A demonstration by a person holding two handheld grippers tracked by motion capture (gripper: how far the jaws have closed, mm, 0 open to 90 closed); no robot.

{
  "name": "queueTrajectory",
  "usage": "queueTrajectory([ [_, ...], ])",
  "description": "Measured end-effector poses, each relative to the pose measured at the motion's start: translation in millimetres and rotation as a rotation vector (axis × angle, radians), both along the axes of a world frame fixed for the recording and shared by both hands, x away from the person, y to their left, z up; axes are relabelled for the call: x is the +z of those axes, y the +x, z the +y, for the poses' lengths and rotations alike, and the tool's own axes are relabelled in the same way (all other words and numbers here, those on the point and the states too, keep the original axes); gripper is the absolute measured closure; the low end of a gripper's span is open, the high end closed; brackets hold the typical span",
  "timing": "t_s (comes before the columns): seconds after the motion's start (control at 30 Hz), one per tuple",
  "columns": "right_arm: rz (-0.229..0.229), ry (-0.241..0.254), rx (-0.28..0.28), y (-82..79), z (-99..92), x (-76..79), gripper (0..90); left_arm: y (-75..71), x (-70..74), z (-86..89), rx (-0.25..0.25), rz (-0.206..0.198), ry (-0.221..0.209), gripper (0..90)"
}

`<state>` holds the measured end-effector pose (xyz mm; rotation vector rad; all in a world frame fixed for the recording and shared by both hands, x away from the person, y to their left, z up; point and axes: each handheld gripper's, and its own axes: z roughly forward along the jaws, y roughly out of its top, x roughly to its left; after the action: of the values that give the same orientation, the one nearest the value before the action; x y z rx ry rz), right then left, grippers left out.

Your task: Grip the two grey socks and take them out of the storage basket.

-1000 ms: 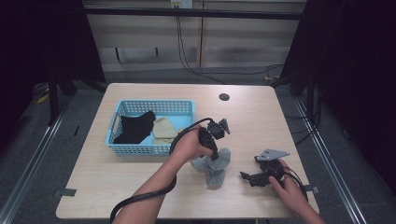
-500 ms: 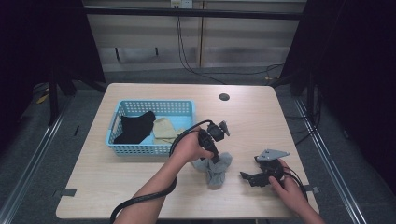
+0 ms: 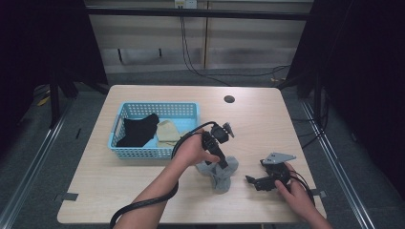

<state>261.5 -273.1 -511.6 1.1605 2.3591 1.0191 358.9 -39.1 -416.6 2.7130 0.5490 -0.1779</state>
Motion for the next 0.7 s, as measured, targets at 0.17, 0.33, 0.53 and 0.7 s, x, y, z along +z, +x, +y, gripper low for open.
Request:
queueTrajectory([
  [0.17,0.000,0.000,0.000,0.0,0.0,0.0,10.7,-0.9,3.9,4.9,0.000,-0.010,-0.010,23.5],
  [0.33,0.001,0.000,0.000,0.0,0.0,0.0,10.7,-2.9,7.7,12.5,-0.009,-0.019,-0.010,23.0],
  [0.53,0.001,0.000,0.000,-0.1,0.0,0.0,10.7,-9.3,13.4,23.2,-0.006,-0.020,-0.013,23.2],
  [0.7,0.001,0.001,0.000,0.0,0.0,0.0,10.7,-14.8,15.9,32.4,-0.020,-0.025,-0.021,23.5],
])
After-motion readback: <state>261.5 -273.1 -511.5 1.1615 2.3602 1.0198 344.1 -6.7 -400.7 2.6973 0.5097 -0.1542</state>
